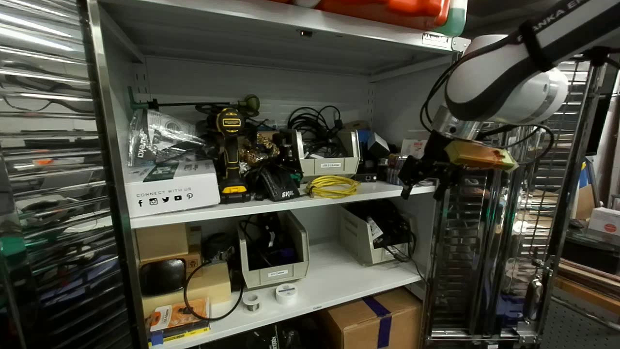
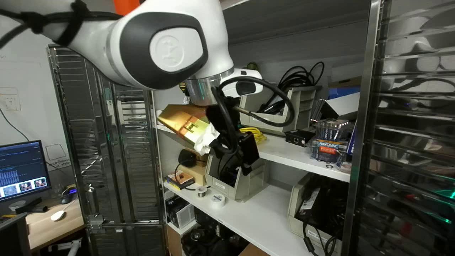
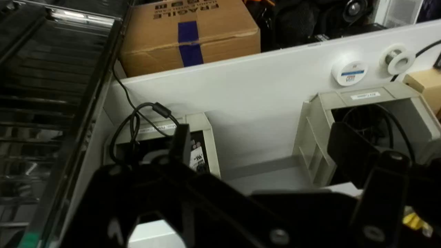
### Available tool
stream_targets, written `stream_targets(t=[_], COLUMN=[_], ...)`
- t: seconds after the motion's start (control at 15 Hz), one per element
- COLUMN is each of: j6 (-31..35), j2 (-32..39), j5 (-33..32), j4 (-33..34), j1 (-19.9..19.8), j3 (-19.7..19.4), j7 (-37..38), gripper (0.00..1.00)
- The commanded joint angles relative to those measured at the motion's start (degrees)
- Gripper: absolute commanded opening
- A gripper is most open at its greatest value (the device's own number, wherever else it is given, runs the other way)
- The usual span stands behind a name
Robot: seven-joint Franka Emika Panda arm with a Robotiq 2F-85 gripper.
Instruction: Put the yellow cable in the tray behind it
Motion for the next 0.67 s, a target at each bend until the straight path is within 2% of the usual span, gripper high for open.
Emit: stream_targets(t=[0.0,0.27,0.6], j6=[2.02,2.58,1.48], j2=[7.26,12.64,19.09], j5=[2.79,3.83,1.67], j4=[8.57,15.53,23.40], j1=[0.60,1.42,1.97], j3=[1.24,2.46,2.79], j7=[3.27,6.01,10.74], gripper=[1.00,1.00,1.00])
